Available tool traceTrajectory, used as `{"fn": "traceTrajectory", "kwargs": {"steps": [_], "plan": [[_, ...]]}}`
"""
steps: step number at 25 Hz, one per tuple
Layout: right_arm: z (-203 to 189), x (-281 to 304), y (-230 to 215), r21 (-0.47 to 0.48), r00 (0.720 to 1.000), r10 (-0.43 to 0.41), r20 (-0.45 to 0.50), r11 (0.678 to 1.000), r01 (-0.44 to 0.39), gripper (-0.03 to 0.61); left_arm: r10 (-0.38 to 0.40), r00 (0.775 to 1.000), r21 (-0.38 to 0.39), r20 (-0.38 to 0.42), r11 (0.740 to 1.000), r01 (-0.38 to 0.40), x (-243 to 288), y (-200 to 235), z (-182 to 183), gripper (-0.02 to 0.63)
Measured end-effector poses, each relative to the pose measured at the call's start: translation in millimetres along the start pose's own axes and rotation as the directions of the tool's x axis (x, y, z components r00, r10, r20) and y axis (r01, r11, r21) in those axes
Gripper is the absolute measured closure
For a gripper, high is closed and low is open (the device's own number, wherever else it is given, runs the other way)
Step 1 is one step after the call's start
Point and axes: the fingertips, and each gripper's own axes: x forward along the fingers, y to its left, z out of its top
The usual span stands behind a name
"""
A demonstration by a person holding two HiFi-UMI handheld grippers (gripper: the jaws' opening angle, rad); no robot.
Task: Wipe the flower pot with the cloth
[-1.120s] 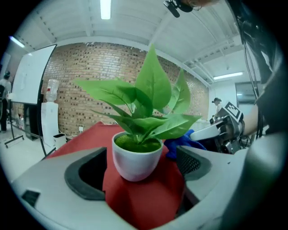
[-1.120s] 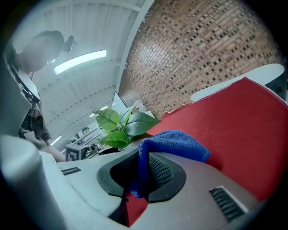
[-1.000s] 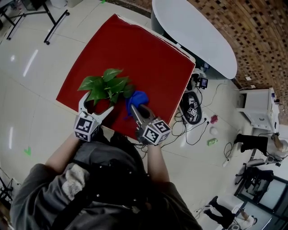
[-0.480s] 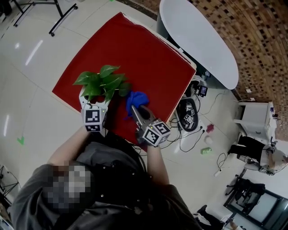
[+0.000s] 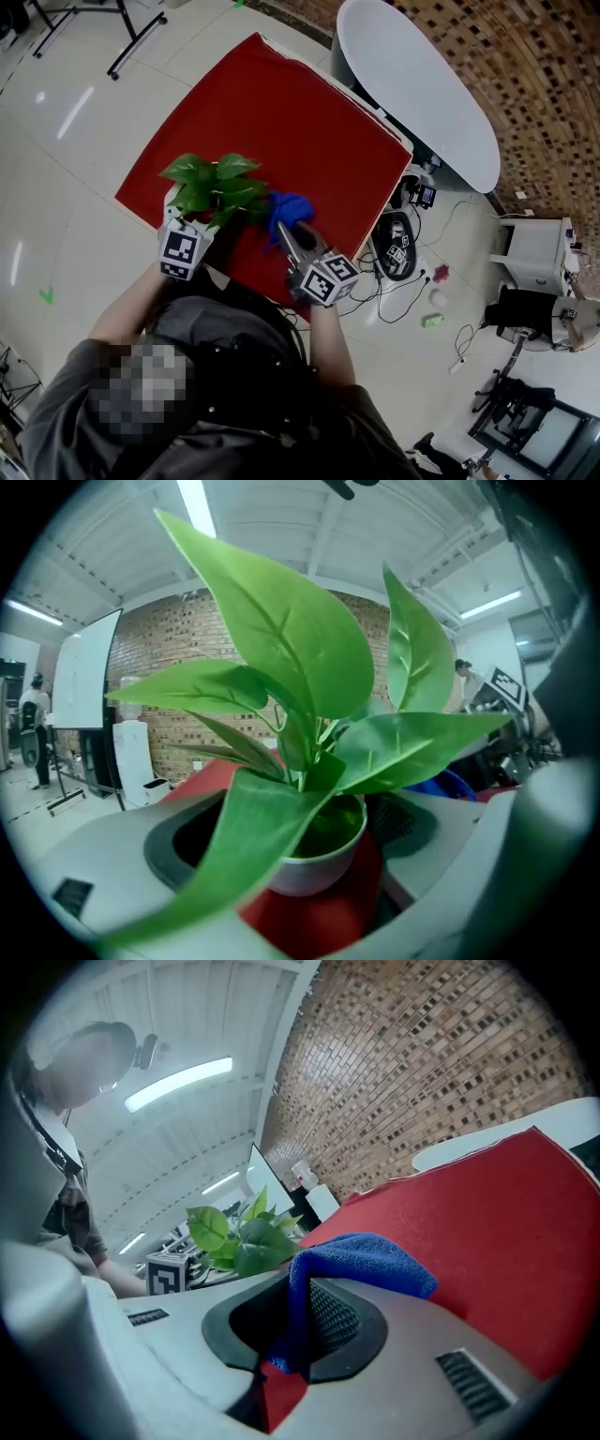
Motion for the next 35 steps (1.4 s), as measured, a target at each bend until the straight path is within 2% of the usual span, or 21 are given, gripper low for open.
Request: {"fn": "traceTrajectory", "kwargs": {"steps": [3, 7, 11, 16, 18, 19, 22, 28, 31, 33, 35], "plan": [[12, 12, -5, -0.02, 1.0, -0.009, -0.006, 1.0, 0.009, 0.526, -0.14, 0.99, 0.04, -0.002, 0.989, 0.14, 4, 0, 3, 0.141], [29, 37, -10, -0.055, 1.0, -0.015, -0.011, 0.998, 0.014, 0.526, -0.3, 0.954, 0.089, -0.026, 0.949, 0.301, 8, 8, 3, 0.141], [39, 67, -13, -0.07, 1.0, -0.009, -0.023, 0.998, 0.008, 0.526, -0.439, 0.897, 0.132, -0.063, 0.887, 0.443, 12, 16, 1, 0.141], [35, 109, -11, -0.067, 0.997, 0.011, -0.07, 0.998, -0.016, 0.526, -0.58, 0.807, 0.177, -0.108, 0.788, 0.59, 13, 25, -2, 0.143], [33, 124, -11, -0.071, 0.997, 0.017, -0.081, 0.997, -0.023, 0.526, -0.612, 0.783, 0.192, -0.115, 0.759, 0.622, 15, 29, -3, 0.141], [33, 130, -11, -0.075, 0.996, 0.017, -0.083, 0.997, -0.023, 0.526, -0.619, 0.777, 0.197, -0.112, 0.753, 0.628, 17, 30, -3, 0.141], [38, 140, -12, -0.07, 0.997, 0.011, -0.078, 0.997, -0.017, 0.526, -0.62, 0.78, 0.202, -0.089, 0.755, 0.624, 22, 31, 0, 0.138], [38, 139, -12, -0.066, 0.996, 0.02, -0.082, 0.998, -0.025, 0.526, -0.581, 0.813, 0.183, -0.033, 0.796, 0.577, 22, 31, 2, 0.133], [34, 142, -12, -0.06, 0.993, 0.042, -0.106, 0.997, -0.049, 0.526, -0.568, 0.822, 0.182, -0.029, 0.806, 0.563, 16, 34, -3, 0.129], [33, 149, -14, -0.071, 0.99, 0.055, -0.129, 0.995, -0.065, 0.526, -0.543, 0.839, 0.169, -0.03, 0.825, 0.54, 11, 42, -10, 0.129], [35, 159, -15, -0.079, 0.986, 0.078, -0.148, 0.993, -0.091, 0.526, -0.495, 0.868, 0.134, -0.024, 0.859, 0.494, 6, 50, -18, 0.129]]}}
